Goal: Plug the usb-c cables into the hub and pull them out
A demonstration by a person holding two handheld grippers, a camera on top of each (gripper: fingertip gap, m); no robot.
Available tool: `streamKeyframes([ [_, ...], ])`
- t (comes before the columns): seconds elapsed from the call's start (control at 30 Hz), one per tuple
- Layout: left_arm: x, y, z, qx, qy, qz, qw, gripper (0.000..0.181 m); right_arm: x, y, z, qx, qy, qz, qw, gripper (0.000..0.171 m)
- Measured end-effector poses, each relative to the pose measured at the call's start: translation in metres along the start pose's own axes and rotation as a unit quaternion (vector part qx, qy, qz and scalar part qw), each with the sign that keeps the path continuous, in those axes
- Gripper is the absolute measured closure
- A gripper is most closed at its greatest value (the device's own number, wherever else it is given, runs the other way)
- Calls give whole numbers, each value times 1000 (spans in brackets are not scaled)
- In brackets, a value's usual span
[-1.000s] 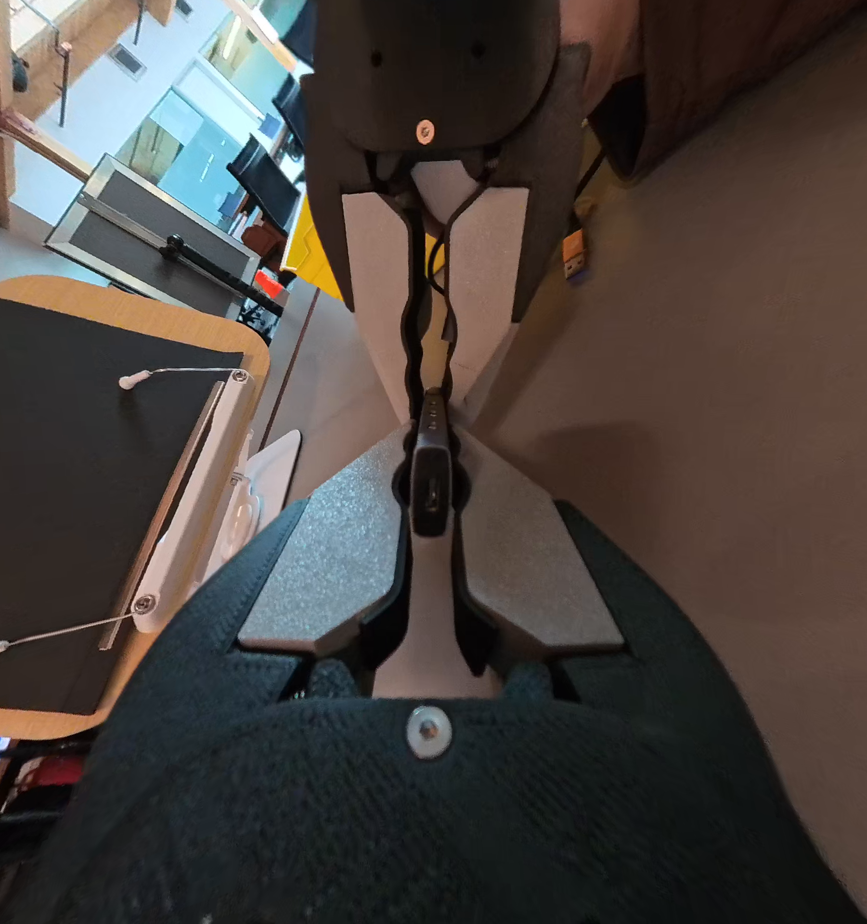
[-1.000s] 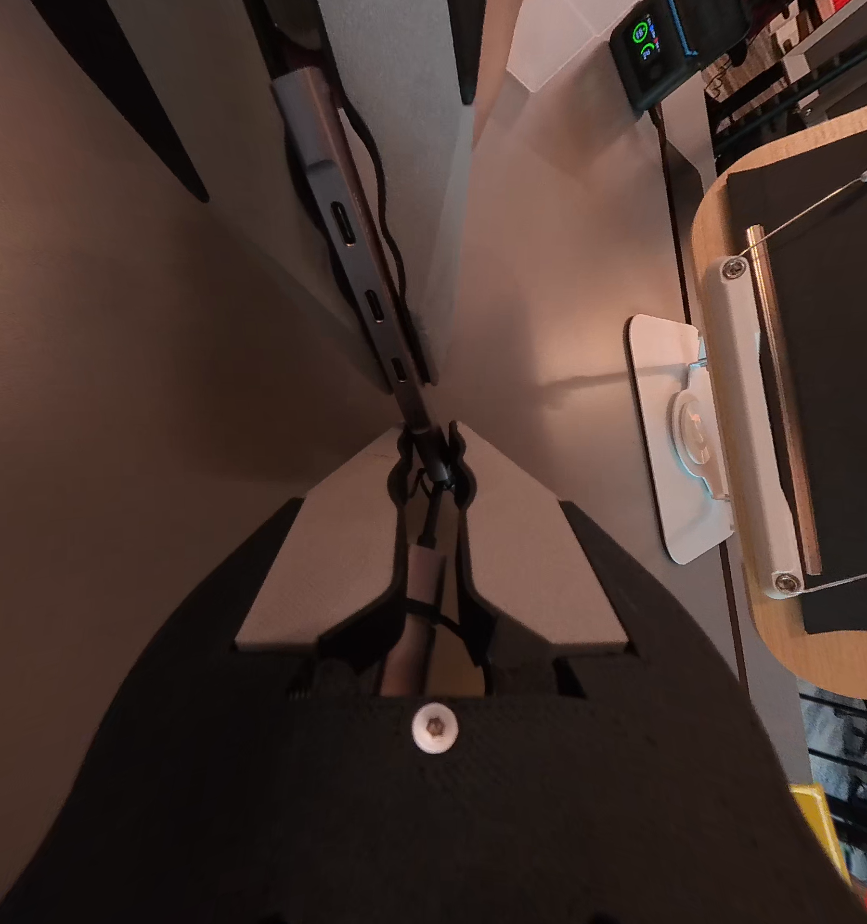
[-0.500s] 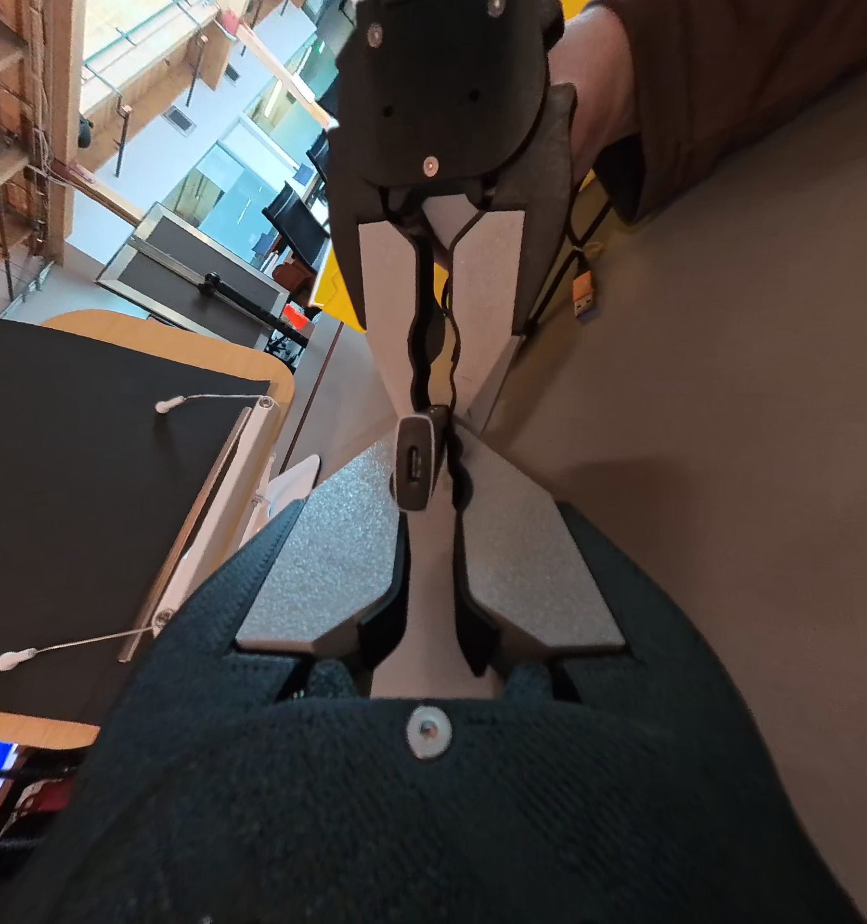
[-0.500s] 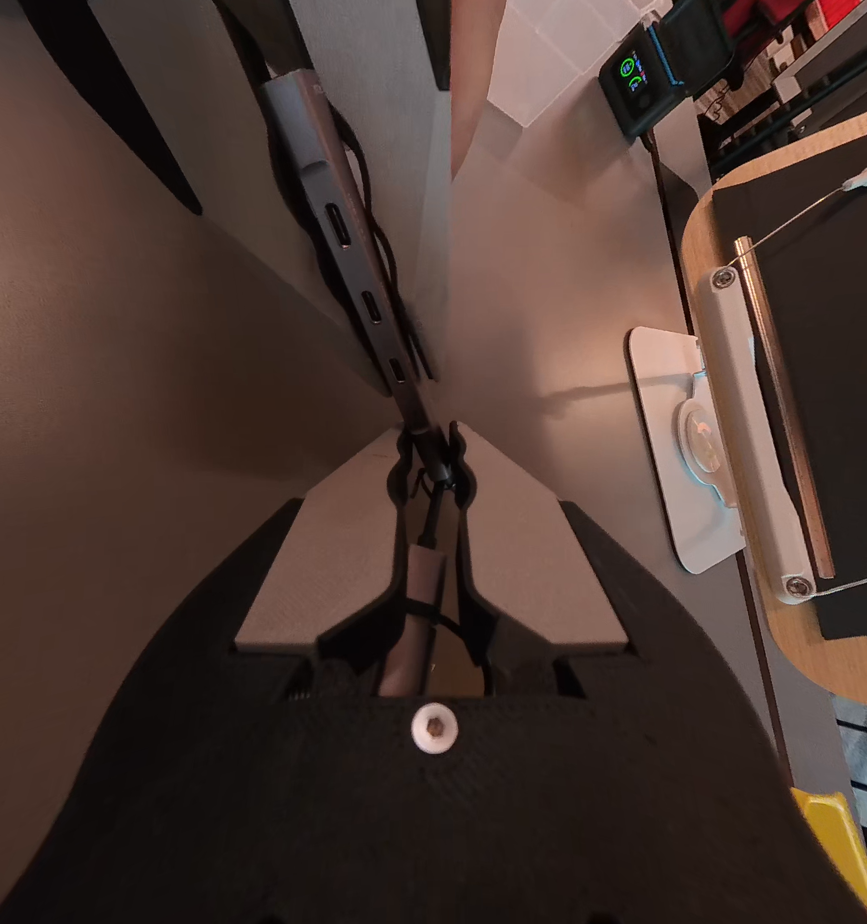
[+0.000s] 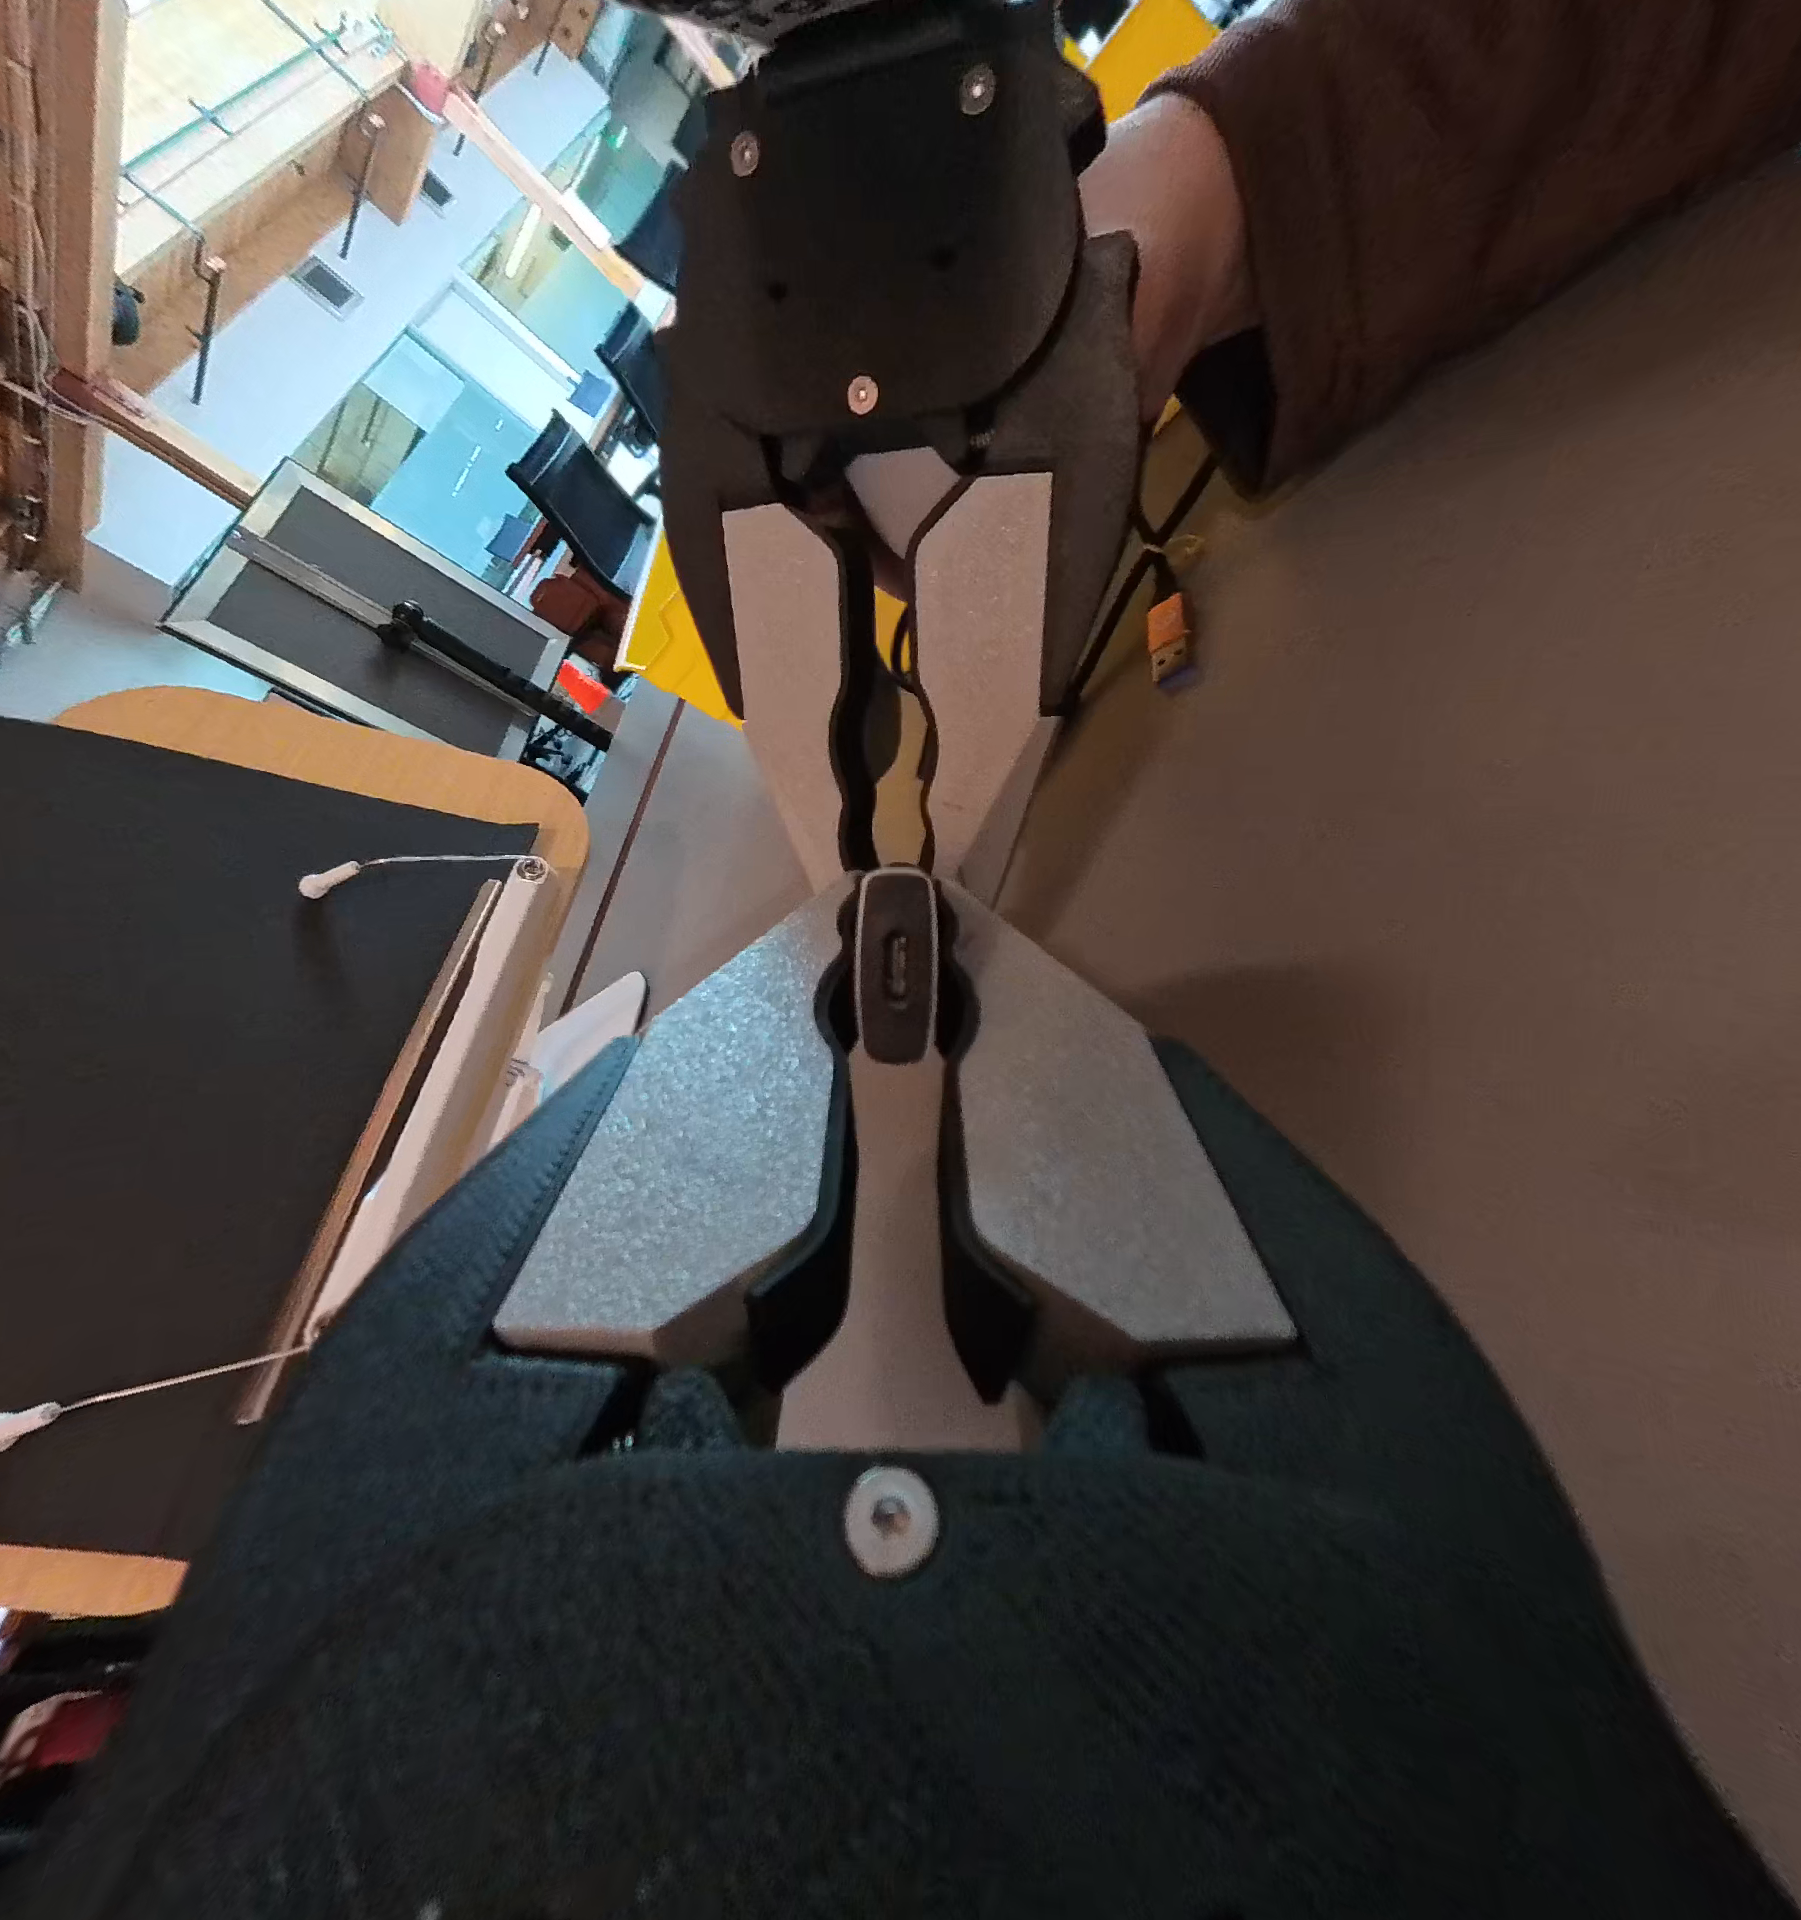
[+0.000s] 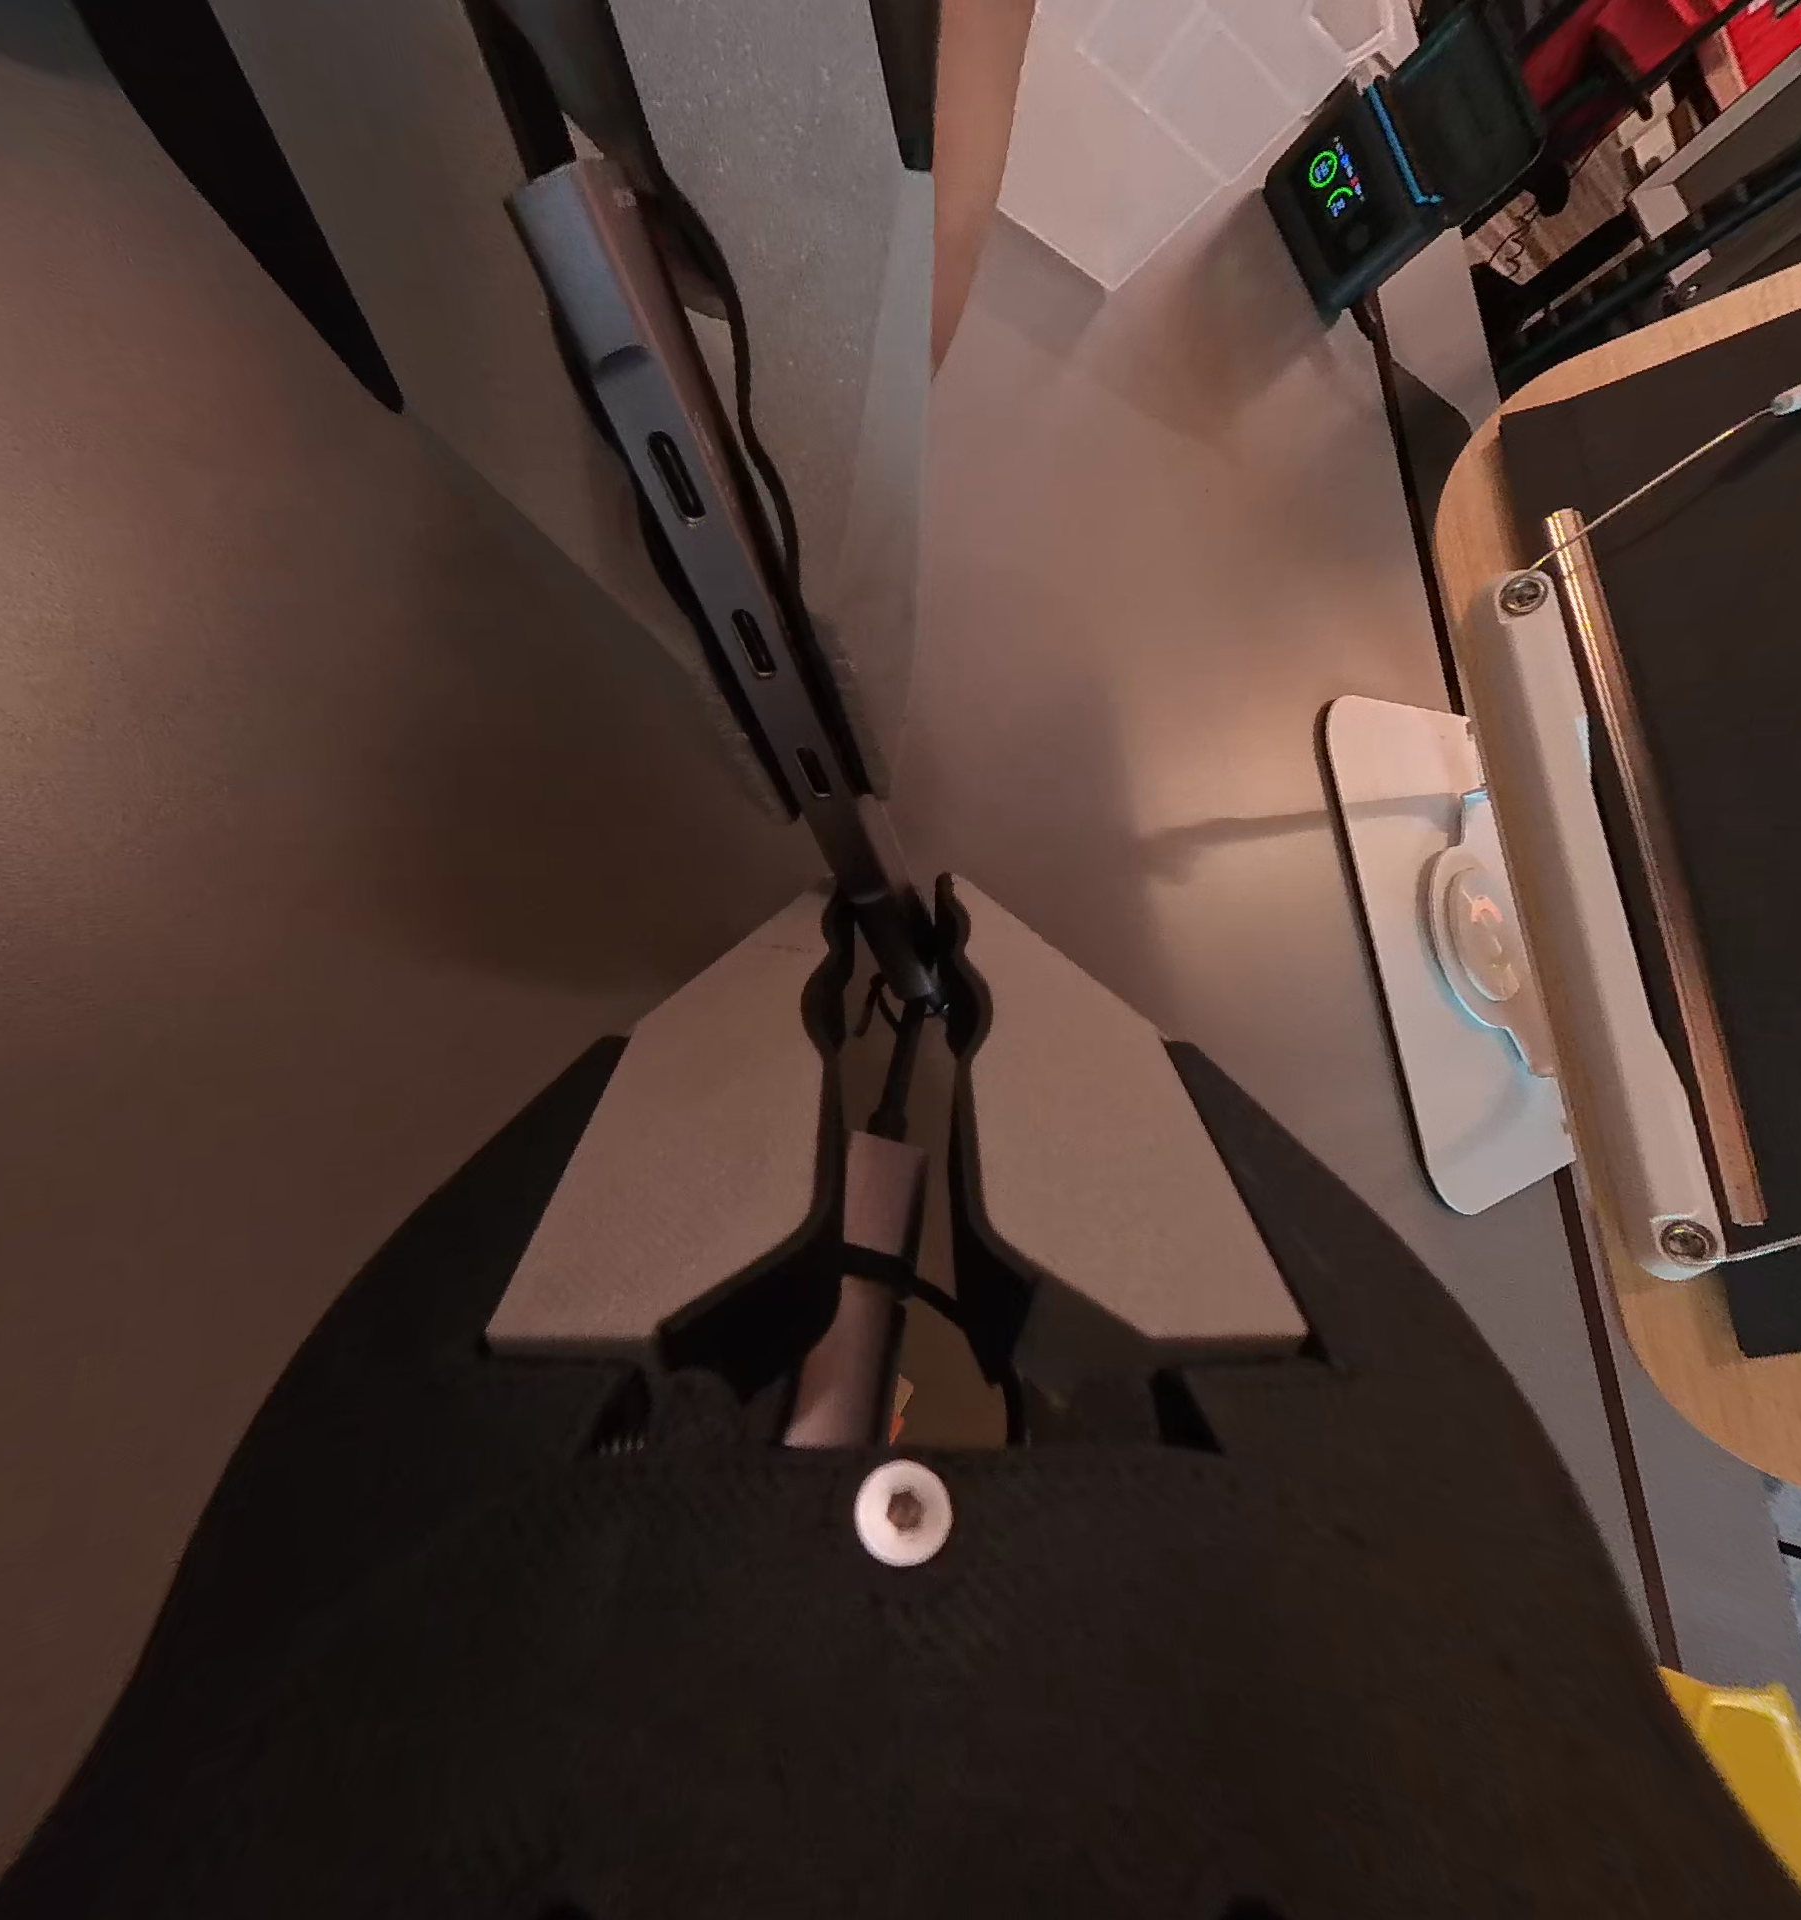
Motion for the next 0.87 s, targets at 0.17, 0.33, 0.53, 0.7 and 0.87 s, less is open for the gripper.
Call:
streamKeyframes([
  [0.17, 2, -1, -1, 14, -19, 32, 999, 173, 0, 4, -1, -13, 2, 8, 1000, 157],
  [0.33, -5, -5, -5, 20, -37, 30, 999, 173, -3, 20, -13, -27, 13, 66, 997, 148],
  [0.53, -17, -6, -2, 21, -69, 35, 997, 173, -22, 31, -31, -19, -9, 196, 980, 142],
  [0.7, -22, -6, 2, 39, -94, 63, 993, 173, -43, 25, -41, -12, -141, 238, 961, 143],
  [0.87, -23, -8, 1, 64, -104, 74, 990, 174, -58, 20, -53, 28, -235, 297, 925, 147],
])
Point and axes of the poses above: each gripper's, where its closed fingertips meet, z out along the fingers, x out of its top, y = z × x across the jaws, the point moved 8 cm from there along -z, back along the fingers, and after that the axes turned 11 degrees about -x, right-handed, at the moved point
